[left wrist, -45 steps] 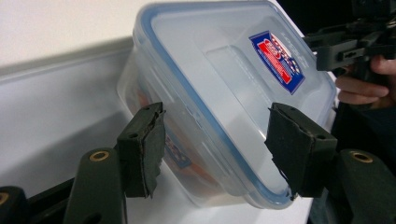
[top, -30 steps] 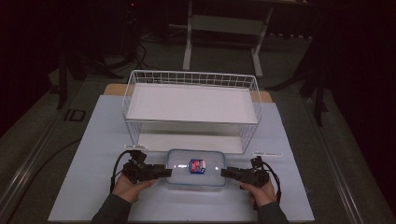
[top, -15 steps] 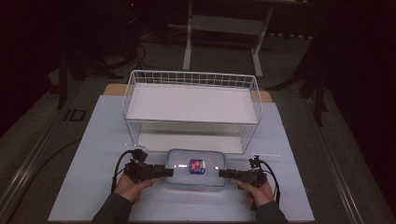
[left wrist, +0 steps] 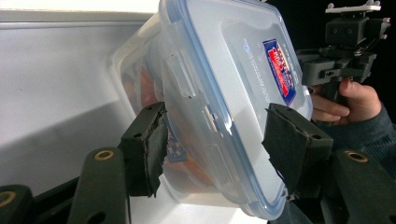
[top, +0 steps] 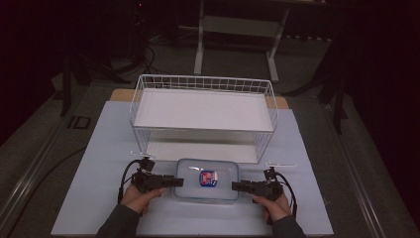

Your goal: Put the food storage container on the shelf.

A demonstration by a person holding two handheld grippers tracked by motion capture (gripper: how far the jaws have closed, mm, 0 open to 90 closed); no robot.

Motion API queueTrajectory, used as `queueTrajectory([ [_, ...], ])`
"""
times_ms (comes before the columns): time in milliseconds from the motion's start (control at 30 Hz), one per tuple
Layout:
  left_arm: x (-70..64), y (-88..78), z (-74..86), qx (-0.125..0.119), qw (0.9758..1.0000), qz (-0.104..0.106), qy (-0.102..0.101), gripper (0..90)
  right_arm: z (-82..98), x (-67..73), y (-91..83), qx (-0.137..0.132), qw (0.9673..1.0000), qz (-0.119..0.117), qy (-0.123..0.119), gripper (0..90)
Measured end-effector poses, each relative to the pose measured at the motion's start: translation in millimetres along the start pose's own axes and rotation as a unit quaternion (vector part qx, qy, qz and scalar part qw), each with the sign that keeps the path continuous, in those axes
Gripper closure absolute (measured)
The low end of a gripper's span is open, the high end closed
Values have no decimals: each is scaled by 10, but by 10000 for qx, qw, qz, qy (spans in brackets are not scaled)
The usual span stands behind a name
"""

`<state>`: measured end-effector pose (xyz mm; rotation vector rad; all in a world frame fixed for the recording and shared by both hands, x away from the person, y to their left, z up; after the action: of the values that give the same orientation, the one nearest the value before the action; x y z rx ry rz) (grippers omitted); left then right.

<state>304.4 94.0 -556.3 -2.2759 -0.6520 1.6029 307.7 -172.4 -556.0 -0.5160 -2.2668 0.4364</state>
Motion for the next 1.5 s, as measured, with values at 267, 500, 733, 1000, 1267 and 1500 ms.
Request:
queueTrajectory([
  [267, -46, -72, 53, 16, 9999, 42, 102, 475, 30, 68, -57, -125, 9998, -85, -150, 482],
  [500, -116, -140, 144, -48, 9998, 90, 160, 535, 79, 133, -126, -301, 9989, -336, 103, 546],
  [733, -152, -169, 165, -83, 9995, -44, 307, 541, 79, 207, -152, -303, 9992, -258, -46, 553],
  [1000, -316, -248, 106, -394, 9970, -33, 666, 541, -68, 316, -242, -570, 9971, -148, -473, 552],
  [1267, -499, -371, 69, -635, 9927, -30, 1022, 540, -225, 485, -354, -722, 9931, -78, -917, 551],
  [1500, -712, -499, 16, -804, 9879, -54, 1322, 539, -348, 657, -460, -900, 9888, -58, -1192, 552],
])
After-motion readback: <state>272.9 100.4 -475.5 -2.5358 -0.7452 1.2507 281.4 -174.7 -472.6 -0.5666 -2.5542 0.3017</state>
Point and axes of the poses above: each handheld gripper's, and its own axes: y roughly forward along the jaws, z roughly out of its underside, x roughly to its left, the point moved 8 cm from there along y, roughly forward along the jaws, and after that the axes turned 12 degrees about -y, right-handed, at the moved point
